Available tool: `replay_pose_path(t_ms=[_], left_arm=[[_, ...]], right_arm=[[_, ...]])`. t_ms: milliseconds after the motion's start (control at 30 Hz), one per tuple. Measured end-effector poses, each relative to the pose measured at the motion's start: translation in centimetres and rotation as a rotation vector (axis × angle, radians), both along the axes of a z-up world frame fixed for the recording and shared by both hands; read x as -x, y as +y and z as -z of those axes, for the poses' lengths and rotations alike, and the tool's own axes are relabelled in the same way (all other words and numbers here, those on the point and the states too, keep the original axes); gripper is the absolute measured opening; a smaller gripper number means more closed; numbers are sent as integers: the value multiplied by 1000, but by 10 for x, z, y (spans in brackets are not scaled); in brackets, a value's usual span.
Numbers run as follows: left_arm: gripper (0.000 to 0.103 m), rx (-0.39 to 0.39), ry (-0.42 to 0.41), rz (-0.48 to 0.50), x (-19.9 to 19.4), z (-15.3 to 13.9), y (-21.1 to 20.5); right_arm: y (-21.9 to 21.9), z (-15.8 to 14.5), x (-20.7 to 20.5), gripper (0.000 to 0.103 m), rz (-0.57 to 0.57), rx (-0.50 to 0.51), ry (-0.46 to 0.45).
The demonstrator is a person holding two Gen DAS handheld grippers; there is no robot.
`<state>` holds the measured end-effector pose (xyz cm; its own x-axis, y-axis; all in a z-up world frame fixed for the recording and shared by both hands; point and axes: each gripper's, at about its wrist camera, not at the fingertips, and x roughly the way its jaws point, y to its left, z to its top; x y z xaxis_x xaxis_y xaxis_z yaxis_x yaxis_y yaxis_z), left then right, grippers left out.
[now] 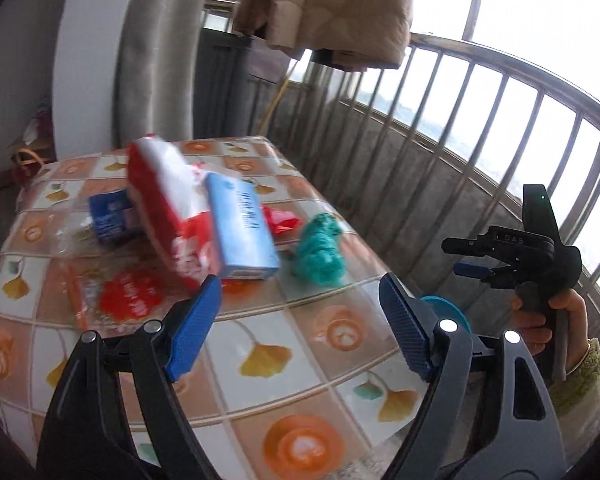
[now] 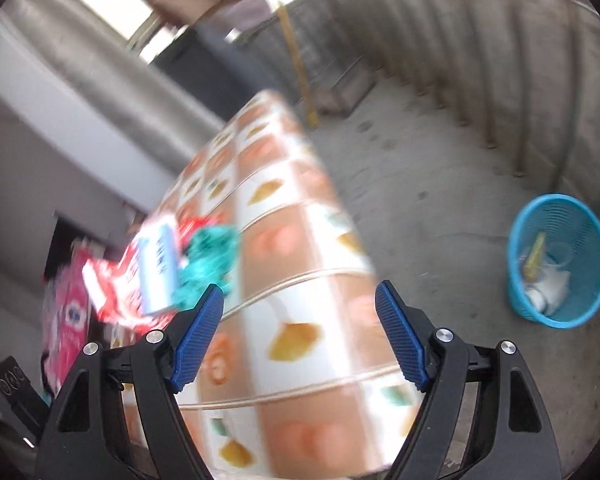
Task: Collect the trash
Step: 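Move both tools back over the table toward the bags, then grasp the clear red-printed candy bag with the left tool while the right tool grasps the green plastic bag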
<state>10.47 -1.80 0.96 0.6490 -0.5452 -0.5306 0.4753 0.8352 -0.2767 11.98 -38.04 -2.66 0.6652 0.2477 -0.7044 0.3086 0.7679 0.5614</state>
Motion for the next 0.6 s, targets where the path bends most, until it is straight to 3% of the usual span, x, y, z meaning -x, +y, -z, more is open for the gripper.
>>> replay_pose_path(t_ms=[133, 267, 600], left_arm=[[76, 31, -17, -110, -5, 7, 51], [76, 100, 5, -153, -23, 11, 81], [75, 159, 40, -147, -42, 35, 80]], right_arm=[[44, 4, -38, 77, -90, 15, 32], [75, 12, -70, 77, -123, 15, 65], [93, 29, -112, 77, -93, -17, 136]])
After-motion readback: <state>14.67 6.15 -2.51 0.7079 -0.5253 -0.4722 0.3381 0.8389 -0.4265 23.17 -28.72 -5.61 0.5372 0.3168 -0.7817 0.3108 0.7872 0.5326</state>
